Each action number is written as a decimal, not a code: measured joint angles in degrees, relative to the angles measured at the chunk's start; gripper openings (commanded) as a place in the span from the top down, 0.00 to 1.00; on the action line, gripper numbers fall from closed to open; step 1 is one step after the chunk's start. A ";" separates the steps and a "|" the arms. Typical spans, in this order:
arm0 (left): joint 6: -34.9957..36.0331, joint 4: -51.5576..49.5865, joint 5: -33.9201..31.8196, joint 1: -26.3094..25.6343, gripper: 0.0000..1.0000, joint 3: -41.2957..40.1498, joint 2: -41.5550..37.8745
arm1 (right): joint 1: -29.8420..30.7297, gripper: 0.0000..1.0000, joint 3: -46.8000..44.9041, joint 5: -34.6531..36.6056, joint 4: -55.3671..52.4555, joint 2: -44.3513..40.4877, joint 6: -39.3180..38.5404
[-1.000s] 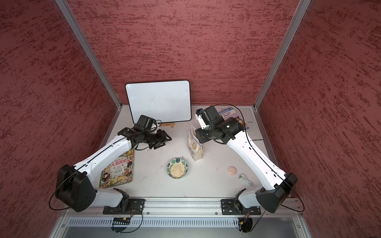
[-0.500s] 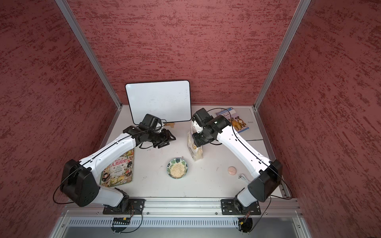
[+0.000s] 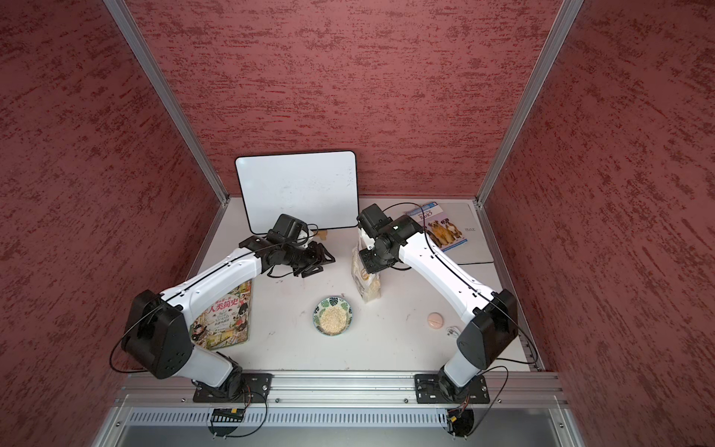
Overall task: Pour the oats into the breakfast bowl
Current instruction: Close the oats bag at the center of the board.
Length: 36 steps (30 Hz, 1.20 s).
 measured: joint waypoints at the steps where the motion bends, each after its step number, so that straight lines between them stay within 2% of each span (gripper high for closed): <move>1: -0.02 0.04 0.02 0.00 0.42 0.00 0.04 | 0.00 0.82 0.00 0.02 0.02 0.02 0.00; 5: -0.37 0.24 0.04 -0.02 0.42 0.00 0.07 | 0.02 0.86 0.00 0.22 0.07 0.04 0.02; 11: -0.44 0.26 0.04 -0.07 0.42 0.00 0.07 | 0.02 1.00 0.00 0.52 -0.07 0.13 0.04; 22: -0.90 0.28 0.02 -0.22 0.42 0.00 0.07 | 0.02 1.00 0.00 3.10 -0.59 0.00 2.21; 24: -1.03 0.26 0.02 -0.22 0.42 0.00 0.07 | 0.02 0.79 0.09 3.32 -0.79 0.00 2.82; 26: -1.03 0.26 0.02 -0.22 0.42 0.00 0.07 | 0.02 0.64 0.68 3.50 -1.33 0.07 3.41; 31: -1.03 0.24 0.04 -0.22 0.42 0.00 0.07 | 0.02 0.61 1.90 3.65 -1.20 0.15 4.94; 36: -1.03 0.17 0.04 -0.24 0.42 0.00 0.07 | 0.02 0.65 2.75 3.67 -0.98 2.19 5.49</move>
